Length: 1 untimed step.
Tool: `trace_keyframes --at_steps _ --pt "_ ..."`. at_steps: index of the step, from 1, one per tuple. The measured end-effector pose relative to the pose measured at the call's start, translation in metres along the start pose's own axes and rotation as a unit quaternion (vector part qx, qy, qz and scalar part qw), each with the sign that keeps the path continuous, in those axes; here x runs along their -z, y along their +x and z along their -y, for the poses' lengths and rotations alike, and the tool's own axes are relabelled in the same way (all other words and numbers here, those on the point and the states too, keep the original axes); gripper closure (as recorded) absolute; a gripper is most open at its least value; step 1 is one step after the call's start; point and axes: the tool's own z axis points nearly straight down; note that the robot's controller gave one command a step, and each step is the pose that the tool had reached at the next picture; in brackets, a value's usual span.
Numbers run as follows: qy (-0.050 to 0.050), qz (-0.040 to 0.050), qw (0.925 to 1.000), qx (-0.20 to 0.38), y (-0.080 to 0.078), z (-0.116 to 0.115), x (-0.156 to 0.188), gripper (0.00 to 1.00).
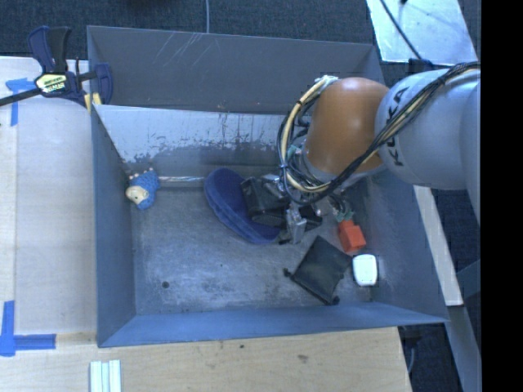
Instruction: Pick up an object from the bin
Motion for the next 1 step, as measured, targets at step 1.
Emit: trace_keyframes --at_steps 1 --pt "-0.001 -0.0073 1.0000 -0.002 -0.0266 0.0119 0.1469 1.00"
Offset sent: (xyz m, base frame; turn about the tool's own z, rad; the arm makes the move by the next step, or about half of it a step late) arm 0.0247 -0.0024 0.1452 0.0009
